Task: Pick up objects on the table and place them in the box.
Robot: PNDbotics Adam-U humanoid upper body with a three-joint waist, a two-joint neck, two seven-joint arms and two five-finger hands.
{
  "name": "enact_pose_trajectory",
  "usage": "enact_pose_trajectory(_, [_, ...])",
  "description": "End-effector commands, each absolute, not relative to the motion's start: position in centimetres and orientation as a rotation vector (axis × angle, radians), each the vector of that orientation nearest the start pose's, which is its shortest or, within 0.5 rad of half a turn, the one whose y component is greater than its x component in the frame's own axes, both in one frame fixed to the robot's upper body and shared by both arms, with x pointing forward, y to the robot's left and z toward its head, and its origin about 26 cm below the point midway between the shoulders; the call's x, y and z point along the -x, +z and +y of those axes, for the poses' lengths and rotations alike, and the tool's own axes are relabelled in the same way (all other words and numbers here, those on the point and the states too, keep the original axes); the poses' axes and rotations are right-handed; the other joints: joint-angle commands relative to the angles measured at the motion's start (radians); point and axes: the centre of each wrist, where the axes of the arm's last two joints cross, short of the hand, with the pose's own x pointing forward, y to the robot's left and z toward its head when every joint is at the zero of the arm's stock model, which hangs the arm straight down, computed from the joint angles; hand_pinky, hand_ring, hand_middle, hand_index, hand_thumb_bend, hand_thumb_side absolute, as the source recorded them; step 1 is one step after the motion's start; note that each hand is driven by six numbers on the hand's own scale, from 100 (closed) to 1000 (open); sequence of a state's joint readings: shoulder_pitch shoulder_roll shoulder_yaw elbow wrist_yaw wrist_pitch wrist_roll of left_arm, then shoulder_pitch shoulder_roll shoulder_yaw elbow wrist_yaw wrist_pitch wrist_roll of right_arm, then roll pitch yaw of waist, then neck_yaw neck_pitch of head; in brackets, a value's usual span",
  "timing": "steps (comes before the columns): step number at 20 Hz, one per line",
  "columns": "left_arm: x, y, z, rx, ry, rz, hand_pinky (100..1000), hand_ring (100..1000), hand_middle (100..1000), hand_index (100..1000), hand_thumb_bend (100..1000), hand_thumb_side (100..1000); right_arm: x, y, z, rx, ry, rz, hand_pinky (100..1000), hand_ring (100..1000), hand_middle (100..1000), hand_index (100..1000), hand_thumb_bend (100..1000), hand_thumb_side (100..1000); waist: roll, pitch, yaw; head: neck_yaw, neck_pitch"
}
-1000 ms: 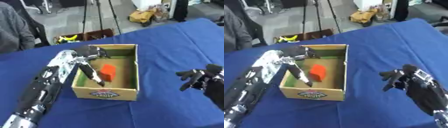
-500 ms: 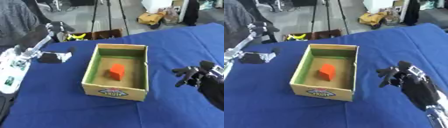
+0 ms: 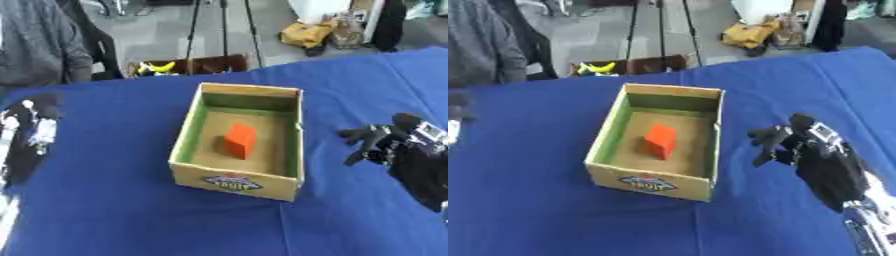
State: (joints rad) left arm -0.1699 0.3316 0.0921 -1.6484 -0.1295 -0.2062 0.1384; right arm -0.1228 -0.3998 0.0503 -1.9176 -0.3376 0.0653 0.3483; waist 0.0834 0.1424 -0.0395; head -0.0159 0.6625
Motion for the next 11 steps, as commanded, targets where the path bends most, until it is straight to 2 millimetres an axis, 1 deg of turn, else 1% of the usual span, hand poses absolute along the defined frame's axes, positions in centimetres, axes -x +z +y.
enact_pose_trajectory(1, [-31.28, 8.75, 33.17, -0.449, -0.124, -2.054, 672, 642, 678, 812, 115, 970, -28.68, 14.36, -28.49, -0.342, 0.566, -1.895, 607, 885, 617, 547, 100, 1000, -0.006, -0.010, 0.001, -0.004, -0.007])
enact_pose_trajectory(5, [-31.13, 8.43, 32.77, -0.387, -0.090, -2.065, 668, 638, 675, 811, 126, 982, -28.67, 14.36, -28.53, -0.343, 0.558, -1.898, 607, 885, 617, 547, 100, 1000, -0.009, -0.012, 0.004, -0.002, -0.007])
enact_pose_trajectory(11, [-31.05, 7.75, 32.37, -0.319, -0.091, -2.053, 664, 633, 671, 809, 133, 992, -28.65, 14.32, -28.58, -0.343, 0.552, -1.896, 607, 886, 617, 547, 100, 1000, -0.007, -0.016, 0.002, 0.001, -0.005])
